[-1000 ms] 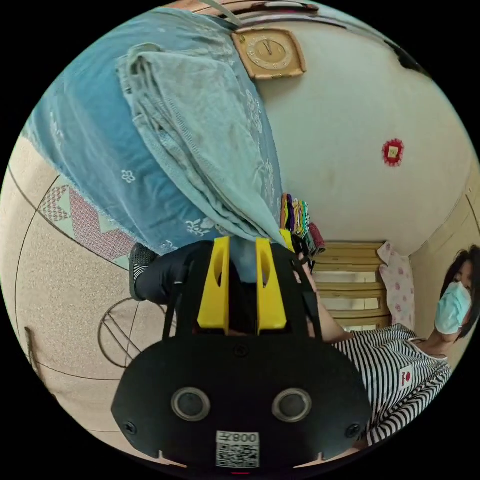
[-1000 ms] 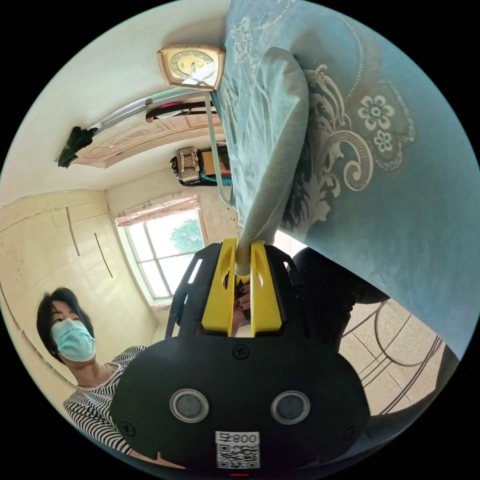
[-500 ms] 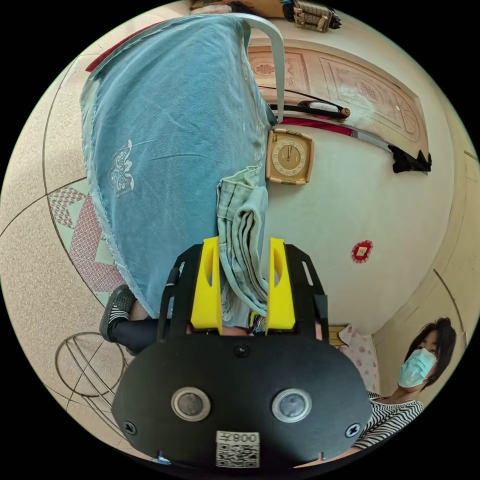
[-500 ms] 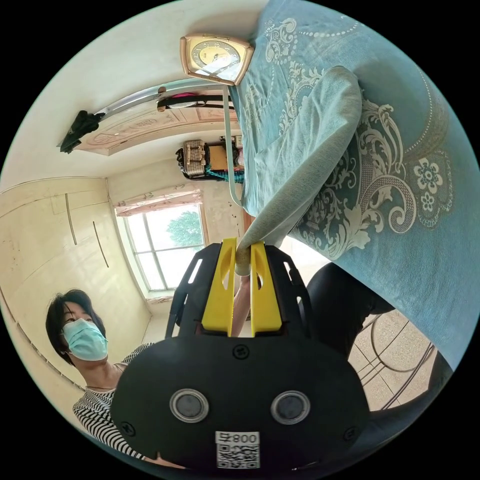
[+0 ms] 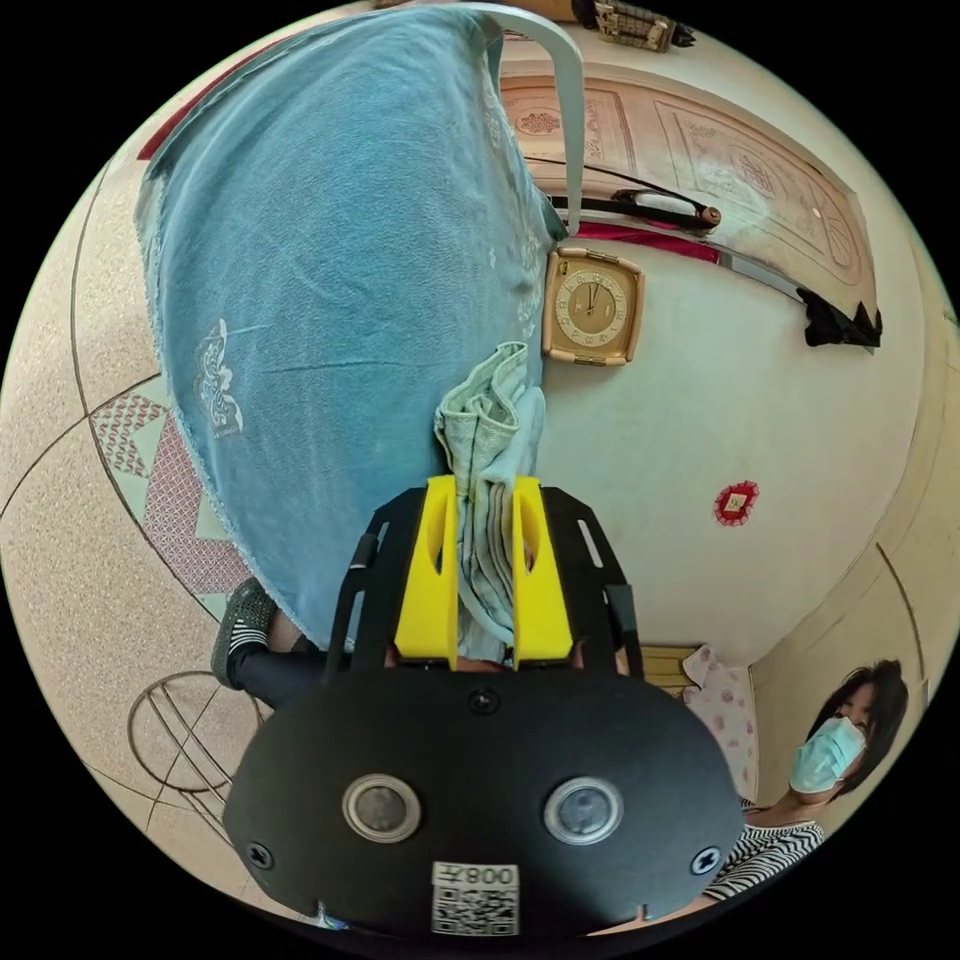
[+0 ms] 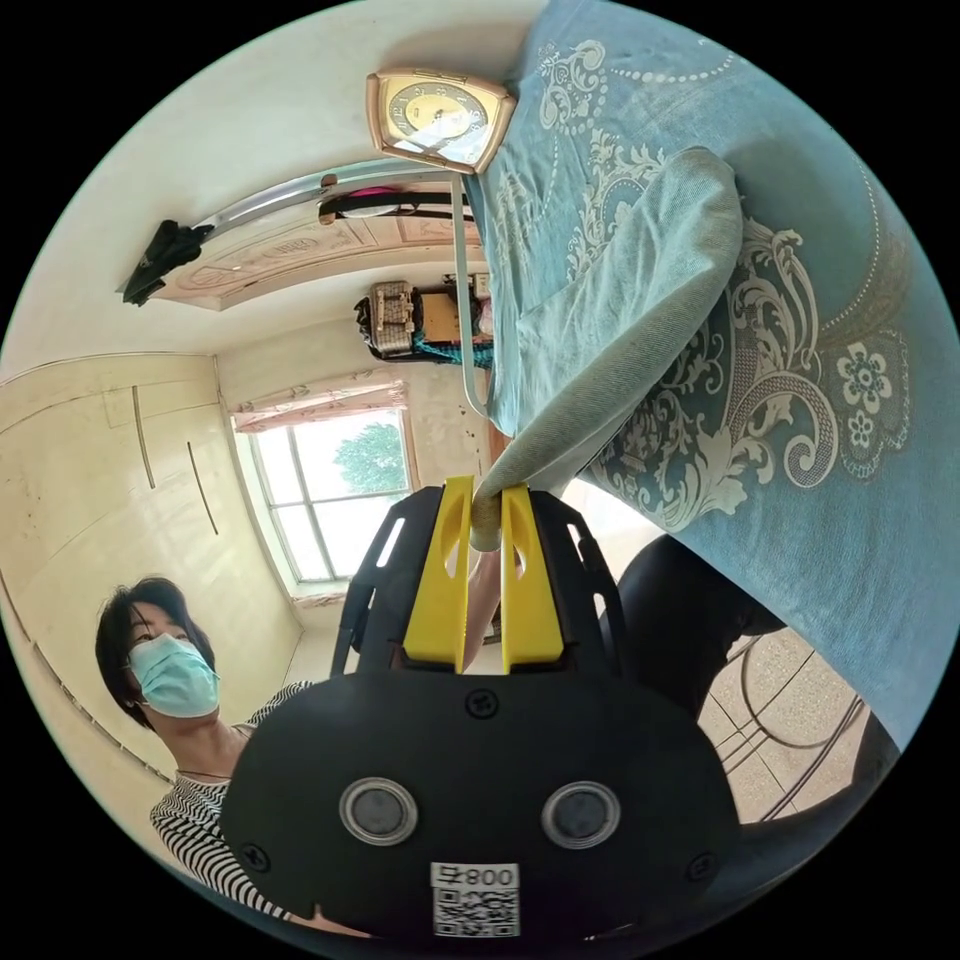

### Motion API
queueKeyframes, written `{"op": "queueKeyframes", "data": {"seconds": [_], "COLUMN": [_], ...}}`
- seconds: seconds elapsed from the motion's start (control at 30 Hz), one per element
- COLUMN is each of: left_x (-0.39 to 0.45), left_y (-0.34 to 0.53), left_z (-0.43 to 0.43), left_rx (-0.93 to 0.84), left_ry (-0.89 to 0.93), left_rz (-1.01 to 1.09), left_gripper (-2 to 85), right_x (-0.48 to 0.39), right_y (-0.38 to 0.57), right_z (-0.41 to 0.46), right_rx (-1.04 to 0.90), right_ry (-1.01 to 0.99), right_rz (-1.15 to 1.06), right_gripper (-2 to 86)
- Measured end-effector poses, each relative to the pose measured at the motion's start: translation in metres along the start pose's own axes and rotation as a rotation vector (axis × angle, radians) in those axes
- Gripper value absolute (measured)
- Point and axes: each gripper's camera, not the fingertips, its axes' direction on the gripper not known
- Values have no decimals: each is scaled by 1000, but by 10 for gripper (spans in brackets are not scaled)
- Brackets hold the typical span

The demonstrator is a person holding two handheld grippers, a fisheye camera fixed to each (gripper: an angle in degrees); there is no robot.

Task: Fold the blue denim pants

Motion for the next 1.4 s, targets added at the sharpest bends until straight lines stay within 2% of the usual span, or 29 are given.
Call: {"op": "queueKeyframes", "data": {"seconds": [0.37,0.57,0.77,0.97,1.13,1.4], "left_x": [84,128,174,234,287,352], "left_y": [35,76,122,183,263,398], "left_z": [49,93,175,327,514,778], "left_rx": [-61,-171,-320,-542,-790,-1077], "left_ry": [62,68,70,62,77,203], "left_rz": [181,254,319,415,481,576], "left_gripper": [79,78,76,75,75,75], "right_x": [-50,-80,-111,-121,-131,-197], "right_y": [75,152,240,339,414,520], "right_z": [-66,-118,-198,-314,-425,-591], "right_rx": [78,148,278,521,774,1120], "right_ry": [-85,-160,-189,-223,-216,6], "right_rz": [-45,-92,-167,-218,-245,-355], "right_gripper": [28,21,15,14,13,12]}}
